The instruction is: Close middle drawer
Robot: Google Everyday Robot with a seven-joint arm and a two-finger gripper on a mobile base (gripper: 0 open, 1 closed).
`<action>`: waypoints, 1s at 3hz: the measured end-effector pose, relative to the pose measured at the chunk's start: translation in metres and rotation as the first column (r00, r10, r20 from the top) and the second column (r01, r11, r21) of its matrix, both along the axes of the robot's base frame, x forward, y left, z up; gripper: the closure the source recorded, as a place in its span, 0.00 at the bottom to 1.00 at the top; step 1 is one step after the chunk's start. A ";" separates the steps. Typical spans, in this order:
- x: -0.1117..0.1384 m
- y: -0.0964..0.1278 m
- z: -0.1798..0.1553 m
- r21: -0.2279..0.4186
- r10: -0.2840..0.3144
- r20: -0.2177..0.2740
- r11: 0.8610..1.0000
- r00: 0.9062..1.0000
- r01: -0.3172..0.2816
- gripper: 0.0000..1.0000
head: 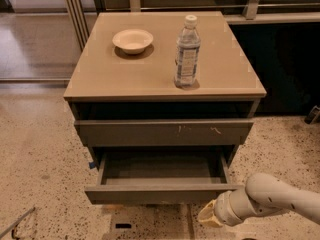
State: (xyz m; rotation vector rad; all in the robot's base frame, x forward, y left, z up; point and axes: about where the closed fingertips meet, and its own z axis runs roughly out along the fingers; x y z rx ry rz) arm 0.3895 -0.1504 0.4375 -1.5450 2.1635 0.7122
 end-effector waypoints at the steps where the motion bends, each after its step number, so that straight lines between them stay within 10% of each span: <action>1: 0.020 -0.001 -0.026 0.026 -0.011 0.118 1.000 0.993 0.007 1.00; 2: 0.046 0.008 -0.046 0.097 -0.004 0.228 0.995 0.974 -0.018 1.00; 3: 0.046 0.008 -0.046 0.097 -0.004 0.228 0.995 0.974 -0.018 1.00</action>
Offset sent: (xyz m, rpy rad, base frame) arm 0.0820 0.0086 -0.0592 0.1790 -0.3718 0.0056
